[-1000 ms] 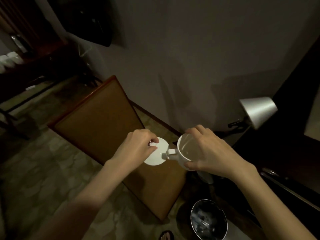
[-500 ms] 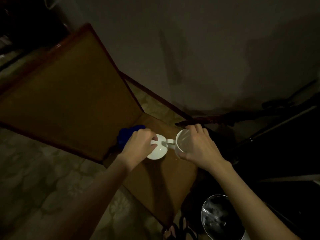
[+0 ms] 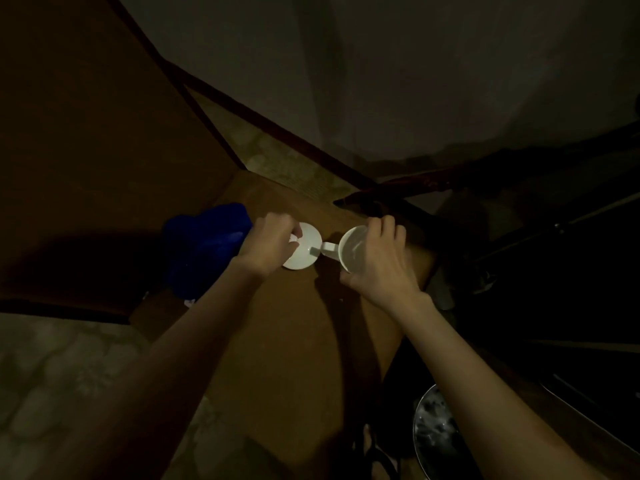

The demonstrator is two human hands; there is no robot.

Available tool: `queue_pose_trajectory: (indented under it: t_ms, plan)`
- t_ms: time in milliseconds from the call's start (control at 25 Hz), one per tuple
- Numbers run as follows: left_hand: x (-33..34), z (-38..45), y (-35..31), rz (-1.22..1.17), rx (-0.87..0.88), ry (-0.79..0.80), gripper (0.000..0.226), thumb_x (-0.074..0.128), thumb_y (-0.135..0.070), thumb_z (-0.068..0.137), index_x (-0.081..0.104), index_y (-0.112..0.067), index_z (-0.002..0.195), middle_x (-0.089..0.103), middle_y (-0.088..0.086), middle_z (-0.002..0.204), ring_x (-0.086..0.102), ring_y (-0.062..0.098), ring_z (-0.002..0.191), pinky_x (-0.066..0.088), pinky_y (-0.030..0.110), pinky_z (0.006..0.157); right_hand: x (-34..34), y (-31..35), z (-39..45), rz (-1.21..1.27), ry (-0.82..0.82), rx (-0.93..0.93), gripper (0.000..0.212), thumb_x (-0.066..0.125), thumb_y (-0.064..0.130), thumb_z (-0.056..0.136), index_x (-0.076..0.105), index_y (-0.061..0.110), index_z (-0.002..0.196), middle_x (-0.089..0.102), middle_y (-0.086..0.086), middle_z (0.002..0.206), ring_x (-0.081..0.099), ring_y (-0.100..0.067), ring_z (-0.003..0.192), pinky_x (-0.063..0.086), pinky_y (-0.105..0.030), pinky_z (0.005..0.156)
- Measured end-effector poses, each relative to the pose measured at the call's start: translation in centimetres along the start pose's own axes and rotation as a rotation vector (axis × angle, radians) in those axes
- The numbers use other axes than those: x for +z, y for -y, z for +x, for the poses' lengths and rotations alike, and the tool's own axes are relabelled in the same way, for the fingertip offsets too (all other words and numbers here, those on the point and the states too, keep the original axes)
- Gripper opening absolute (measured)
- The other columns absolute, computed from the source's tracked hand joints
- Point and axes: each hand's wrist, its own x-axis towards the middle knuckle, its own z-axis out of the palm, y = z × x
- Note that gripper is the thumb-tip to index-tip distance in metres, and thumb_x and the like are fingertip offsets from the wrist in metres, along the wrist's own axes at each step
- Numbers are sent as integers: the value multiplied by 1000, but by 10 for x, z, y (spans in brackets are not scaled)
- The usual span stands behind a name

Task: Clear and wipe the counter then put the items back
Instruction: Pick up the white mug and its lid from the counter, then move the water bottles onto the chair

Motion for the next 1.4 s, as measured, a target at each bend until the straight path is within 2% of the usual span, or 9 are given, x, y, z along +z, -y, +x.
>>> queue_pose_trajectory:
  t_ms: [240, 440, 560, 680, 920, 1080, 1200, 1320, 1400]
  plan:
    - [-1, 0, 3, 30, 29, 50, 31, 63, -15, 90, 62, -15, 121, 57, 5, 127, 58, 22, 111, 47, 28, 82, -2, 7, 0, -62, 21, 6, 94, 81, 40, 68, 26, 14, 139, 29, -8, 141, 31, -27, 131, 40, -43, 101]
    - [-55, -41, -15, -25, 23, 42, 34, 63, -21, 89, 59, -21, 123, 59, 0, 124, 59, 16, 108, 50, 29, 82, -48, 23, -21, -3, 64, -78, 86, 77, 39, 73, 28, 17, 140, 26, -6, 145, 26, -26, 135, 37, -44, 104]
    - [-115, -79, -36, -27, 36, 12, 29, 63, -29, 89, 59, -27, 118, 60, -5, 118, 59, 12, 103, 52, 30, 82, -106, 45, -45, 0, 14, -156, 73, 70, 39, 81, 32, 16, 138, 30, -5, 142, 30, -24, 132, 38, -40, 101]
    - [-194, -119, -64, -12, 63, -24, 33, 63, -34, 89, 58, -29, 121, 59, -9, 121, 57, 10, 108, 50, 31, 88, -182, 74, -72, -1, -48, -226, 68, 67, 40, 83, 33, 16, 138, 32, -3, 139, 32, -22, 130, 38, -37, 101]
    - [-345, -199, -118, 27, 174, -221, 36, 63, -39, 88, 56, -34, 123, 57, -14, 124, 56, 6, 109, 48, 24, 85, -340, 126, -131, -5, -145, -359, 62, 63, 41, 85, 33, 22, 136, 36, 4, 132, 37, -15, 120, 44, -29, 94]
    - [-403, -245, -148, 48, 227, -270, 35, 63, -43, 87, 56, -34, 121, 58, -14, 122, 56, 4, 106, 47, 21, 80, -415, 136, -179, -10, -213, -379, 58, 62, 44, 86, 35, 25, 134, 39, 8, 128, 41, -11, 115, 44, -22, 83]
    - [-433, -273, -173, 60, 291, -270, 36, 63, -43, 87, 56, -33, 122, 59, -15, 119, 56, 1, 104, 44, 17, 75, -456, 128, -217, 4, -254, -351, 59, 62, 45, 86, 35, 27, 135, 40, 10, 129, 42, -10, 116, 45, -24, 84]
    - [-450, -295, -207, 74, 371, -264, 41, 63, -43, 87, 54, -34, 125, 59, -16, 121, 56, 0, 106, 46, 16, 80, -490, 108, -252, -31, -310, -325, 59, 62, 46, 85, 35, 27, 134, 42, 11, 130, 44, -11, 117, 47, -27, 85]
    - [-456, -306, -231, 95, 414, -244, 43, 63, -44, 87, 52, -35, 127, 59, -16, 121, 56, 0, 108, 49, 21, 87, -509, 90, -272, -49, -352, -308, 58, 62, 46, 84, 37, 27, 132, 43, 11, 128, 46, -12, 117, 47, -26, 85]
